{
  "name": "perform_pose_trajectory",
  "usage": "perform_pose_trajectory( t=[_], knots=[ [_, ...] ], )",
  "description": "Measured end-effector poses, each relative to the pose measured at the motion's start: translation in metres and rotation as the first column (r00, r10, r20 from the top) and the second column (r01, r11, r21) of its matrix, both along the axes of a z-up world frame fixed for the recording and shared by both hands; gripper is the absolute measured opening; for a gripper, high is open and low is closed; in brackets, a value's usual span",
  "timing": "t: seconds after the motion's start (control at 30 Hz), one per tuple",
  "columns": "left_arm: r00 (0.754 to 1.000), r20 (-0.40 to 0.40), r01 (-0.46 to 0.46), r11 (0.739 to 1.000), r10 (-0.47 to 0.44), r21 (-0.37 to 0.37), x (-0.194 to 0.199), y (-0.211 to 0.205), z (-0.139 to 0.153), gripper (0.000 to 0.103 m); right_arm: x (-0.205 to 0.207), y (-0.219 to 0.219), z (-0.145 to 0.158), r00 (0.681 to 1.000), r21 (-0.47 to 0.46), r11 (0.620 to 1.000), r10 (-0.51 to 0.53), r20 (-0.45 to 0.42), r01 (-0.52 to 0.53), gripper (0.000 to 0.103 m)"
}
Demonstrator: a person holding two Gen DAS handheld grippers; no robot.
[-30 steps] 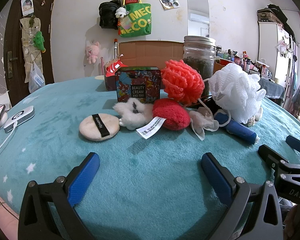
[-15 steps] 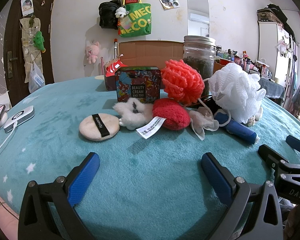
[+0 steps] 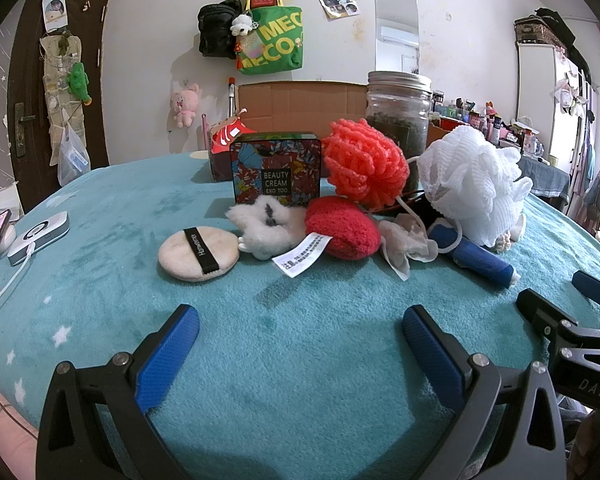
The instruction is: Organize soft objects
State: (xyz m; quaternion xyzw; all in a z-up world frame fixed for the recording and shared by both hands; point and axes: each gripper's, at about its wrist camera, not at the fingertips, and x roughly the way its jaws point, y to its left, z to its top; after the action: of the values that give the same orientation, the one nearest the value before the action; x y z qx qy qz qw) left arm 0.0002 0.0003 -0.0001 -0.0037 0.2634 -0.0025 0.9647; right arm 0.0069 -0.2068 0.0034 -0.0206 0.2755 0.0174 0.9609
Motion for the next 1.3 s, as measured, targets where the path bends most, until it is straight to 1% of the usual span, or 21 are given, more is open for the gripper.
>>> perform_pose_trajectory(
  t=[0.27, 0.4, 0.5, 0.57, 0.7, 0.73, 0.83, 0.9, 1.1, 1.27, 1.3],
  knots=[
    [1.000, 0.001, 0.005, 1.000, -0.005, -0.001, 0.000, 0.000, 0.001, 0.103, -0.001, 0.000, 0.001, 1.000, 0.001, 1.000, 0.001, 0.000, -0.001, 0.103],
    [1.000, -0.010, 0.026, 1.000, -0.026, -0.007, 0.005, 0.005, 0.006, 0.103, -0.002, 0.001, 0.002, 1.000, -0.001, 1.000, 0.005, 0.002, -0.005, 0.103],
    [0.999, 0.014, 0.040, 0.999, -0.039, -0.018, 0.011, 0.011, 0.021, 0.103, -0.004, 0.001, 0.010, 0.999, -0.008, 1.000, 0.006, 0.035, -0.006, 0.103],
    [0.998, 0.031, 0.054, 0.998, -0.054, -0.018, 0.014, 0.012, 0.032, 0.103, 0.002, 0.001, 0.021, 0.998, -0.015, 1.000, 0.016, 0.054, -0.015, 0.103],
    [0.993, 0.049, 0.108, 0.993, -0.106, -0.046, 0.025, 0.016, 0.052, 0.103, 0.019, 0.004, 0.037, 0.997, 0.002, 0.999, 0.038, 0.070, -0.038, 0.103],
    [0.992, 0.051, 0.119, 0.992, -0.117, -0.049, 0.030, 0.016, 0.057, 0.103, 0.014, 0.002, 0.041, 0.996, 0.006, 0.999, 0.041, 0.073, -0.041, 0.103],
    [0.989, 0.045, 0.142, 0.988, -0.140, -0.054, 0.043, 0.017, 0.066, 0.103, 0.029, -0.001, 0.054, 0.995, 0.044, 0.996, 0.072, 0.073, -0.075, 0.103],
    [0.986, 0.029, 0.165, 0.984, -0.163, -0.068, 0.056, 0.017, 0.071, 0.103, 0.044, -0.003, 0.059, 0.993, 0.092, 0.990, 0.104, 0.051, -0.109, 0.103],
    [0.979, -0.013, 0.199, 0.974, -0.201, -0.113, 0.082, 0.012, 0.079, 0.103, 0.073, -0.009, 0.070, 0.984, 0.165, 0.970, 0.178, 0.011, -0.177, 0.103],
    [0.973, -0.047, 0.219, 0.970, -0.225, -0.108, 0.096, 0.002, 0.075, 0.102, 0.098, -0.009, 0.063, 0.952, 0.261, 0.926, 0.299, -0.069, -0.272, 0.103],
    [0.972, -0.054, 0.221, 0.970, -0.227, -0.106, 0.098, 0.001, 0.074, 0.097, 0.100, -0.008, 0.062, 0.946, 0.273, 0.920, 0.314, -0.077, -0.283, 0.103]
  ],
)
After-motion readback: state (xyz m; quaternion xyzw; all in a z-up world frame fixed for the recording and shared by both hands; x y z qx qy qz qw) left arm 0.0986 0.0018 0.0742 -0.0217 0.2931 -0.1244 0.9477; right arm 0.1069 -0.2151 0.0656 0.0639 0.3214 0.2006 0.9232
